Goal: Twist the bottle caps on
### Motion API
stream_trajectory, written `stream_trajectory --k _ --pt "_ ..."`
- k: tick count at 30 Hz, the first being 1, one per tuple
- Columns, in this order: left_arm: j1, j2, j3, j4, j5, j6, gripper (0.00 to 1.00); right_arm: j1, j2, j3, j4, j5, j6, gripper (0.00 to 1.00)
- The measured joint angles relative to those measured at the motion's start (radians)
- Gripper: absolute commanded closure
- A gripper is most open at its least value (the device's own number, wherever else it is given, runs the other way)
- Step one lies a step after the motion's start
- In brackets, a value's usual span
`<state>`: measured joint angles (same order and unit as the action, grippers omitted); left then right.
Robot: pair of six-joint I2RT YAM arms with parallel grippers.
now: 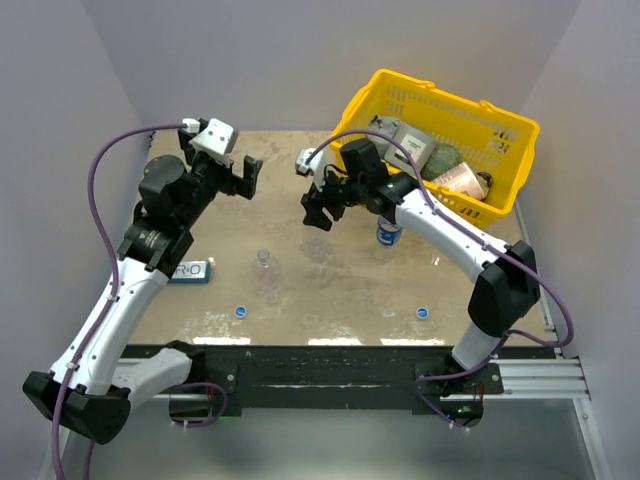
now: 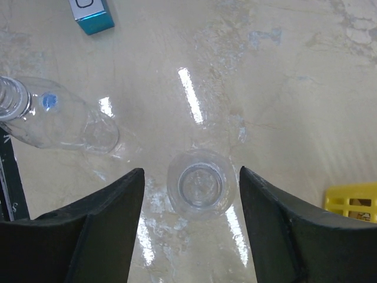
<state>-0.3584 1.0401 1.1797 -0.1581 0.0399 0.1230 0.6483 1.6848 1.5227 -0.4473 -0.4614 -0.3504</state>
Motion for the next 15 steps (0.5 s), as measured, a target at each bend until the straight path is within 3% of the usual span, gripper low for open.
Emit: stream_trajectory --k 1,4,5,9,15 --pt "0.000 0.000 0.000 0.000 0.004 -0.001 0.00 0.002 0.010 0.000 0.000 0.001 0.001 0.35" --pt "0.000 0.000 0.000 0.003 0.014 -0.006 0.00 0.006 0.029 0.000 -0.001 0.008 0.001 0.49" --pt "0.000 0.000 0.000 0.005 0.018 -0.007 0.00 0.006 0.031 -0.002 -0.001 0.013 0.000 0.59" --pt "0.000 -0.002 -0.014 0.026 0.039 -0.008 0.00 0.006 0.031 -0.005 0.000 0.028 0.001 0.78" --pt "0.000 -0.002 -0.053 0.036 0.153 0.004 0.00 0.004 0.018 0.031 -0.066 0.025 -0.038 0.92"
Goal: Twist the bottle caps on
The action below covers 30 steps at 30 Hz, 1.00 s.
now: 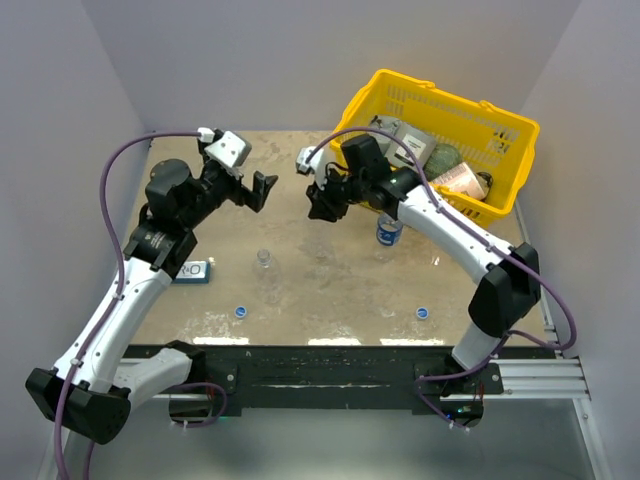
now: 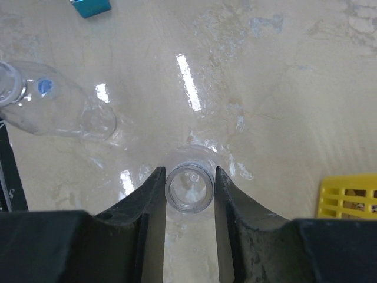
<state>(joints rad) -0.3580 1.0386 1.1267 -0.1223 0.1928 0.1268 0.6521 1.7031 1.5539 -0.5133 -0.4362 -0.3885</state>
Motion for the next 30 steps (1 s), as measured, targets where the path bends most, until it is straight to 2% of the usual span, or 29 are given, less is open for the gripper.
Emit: stream_trajectory --k 4,8,13,17,23,28,30 --pt "0.000 0.003 -0.002 -0.002 0.174 0.029 0.00 -0.030 -0.059 0.097 -0.089 -0.058 -0.028 0.93" --pt "0.000 0.037 0.021 -0.025 0.353 0.062 0.00 -0.114 -0.167 0.217 -0.141 -0.163 -0.076 0.93" --pt "-0.003 0.070 0.011 -0.008 0.499 0.077 0.00 -0.162 -0.286 0.272 -0.158 -0.260 -0.129 0.94" --pt "-0.012 0.094 -0.008 0.051 0.569 0.074 0.00 -0.150 -0.303 0.277 -0.165 -0.335 -0.119 0.94" --pt "-0.038 0.190 -0.012 0.117 0.635 0.069 0.00 -0.150 -0.246 0.313 -0.216 -0.385 -0.101 0.94" --pt "-0.103 0.262 -0.012 0.115 0.653 0.088 0.00 -0.150 -0.216 0.376 -0.259 -0.400 -0.100 0.94" --pt "-0.130 0.275 -0.013 0.123 0.653 0.093 0.04 -0.150 -0.216 0.394 -0.280 -0.415 -0.094 0.94"
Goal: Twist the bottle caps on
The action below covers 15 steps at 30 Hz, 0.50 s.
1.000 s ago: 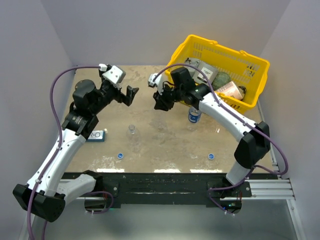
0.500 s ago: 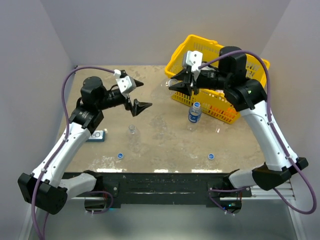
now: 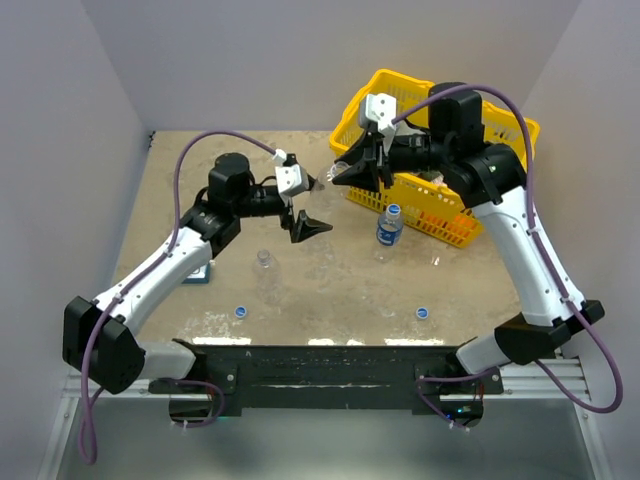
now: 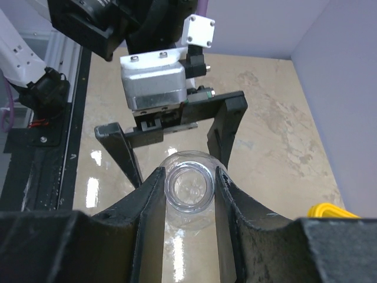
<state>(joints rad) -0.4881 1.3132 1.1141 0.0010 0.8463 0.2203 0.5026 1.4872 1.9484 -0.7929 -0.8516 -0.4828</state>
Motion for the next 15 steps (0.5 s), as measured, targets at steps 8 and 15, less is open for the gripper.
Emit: stream_trajectory --k 8,15 --pt "-0.040 0.011 -0.041 0.121 -0.001 -0.034 0.13 0.000 0.000 0.050 -0.093 -0.031 -0.025 0.94" --pt "-0.041 0.031 -0.066 0.169 0.004 -0.063 0.14 0.000 0.000 0.065 -0.129 -0.051 -0.031 0.95"
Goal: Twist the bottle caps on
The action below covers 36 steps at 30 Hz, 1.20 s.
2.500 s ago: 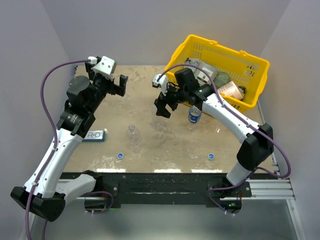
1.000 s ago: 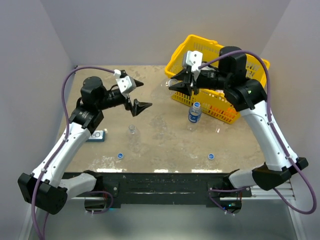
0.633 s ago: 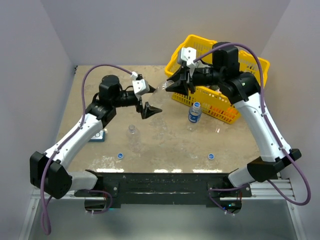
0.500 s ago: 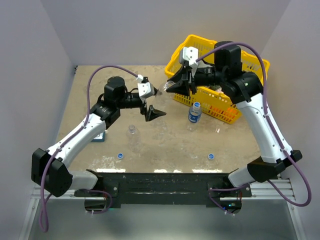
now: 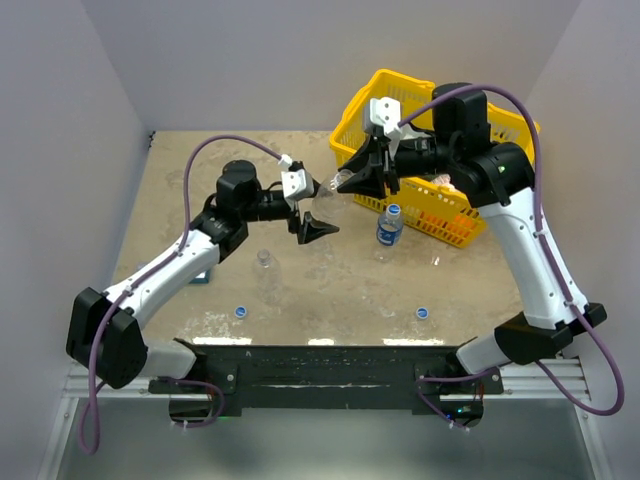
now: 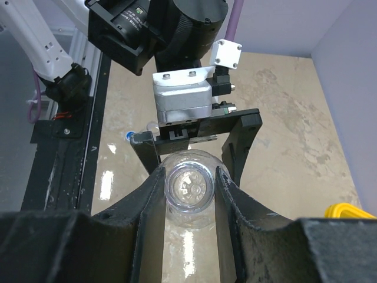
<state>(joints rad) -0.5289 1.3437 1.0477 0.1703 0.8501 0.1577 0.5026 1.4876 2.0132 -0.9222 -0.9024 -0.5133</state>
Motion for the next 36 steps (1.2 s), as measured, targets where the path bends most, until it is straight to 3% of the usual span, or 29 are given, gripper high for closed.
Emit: stream_trajectory --k 7,13,14,16,17,18,20,23,25,29,36 --pt "-0.024 0.019 -0.005 0.017 0.005 -0.005 0.13 -0.001 0.000 -0.005 0.005 -0.016 0.020 0.94" --pt "-0.050 0.047 -0.005 0.016 0.011 -0.006 0.29 -0.001 0.000 -0.020 0.010 -0.024 0.034 0.90" --pt "-0.050 0.047 -0.005 0.016 0.012 -0.006 0.35 -0.001 0.000 -0.024 0.010 -0.023 0.031 0.87" --pt "-0.050 0.047 -0.007 0.019 0.013 -0.001 0.36 -0.002 -0.003 -0.037 0.018 -0.016 0.026 0.79" --pt "-0.050 0.047 -0.013 0.024 0.013 0.001 0.42 -0.002 -0.006 -0.045 0.022 -0.011 0.026 0.71" --pt "-0.050 0.047 -0.021 0.029 0.014 0.002 0.46 -0.004 -0.012 -0.056 0.022 -0.005 0.026 0.55" --pt "-0.055 0.047 -0.042 0.045 0.013 -0.001 0.56 -0.003 -0.023 -0.076 0.015 0.016 0.020 0.39" --pt "-0.056 0.043 -0.066 0.063 0.009 -0.029 0.61 -0.003 -0.037 -0.081 -0.026 0.095 -0.004 0.34" --pt "-0.055 0.036 -0.087 0.077 0.002 -0.047 0.71 -0.005 -0.064 -0.087 -0.058 0.167 -0.055 0.35" --pt "-0.054 0.017 -0.120 0.106 -0.011 -0.081 1.00 -0.029 -0.219 -0.217 -0.117 0.317 -0.232 0.44" --pt "-0.054 -0.016 -0.141 0.180 -0.039 -0.124 1.00 -0.071 -0.561 -0.783 -0.334 0.451 -0.662 0.51"
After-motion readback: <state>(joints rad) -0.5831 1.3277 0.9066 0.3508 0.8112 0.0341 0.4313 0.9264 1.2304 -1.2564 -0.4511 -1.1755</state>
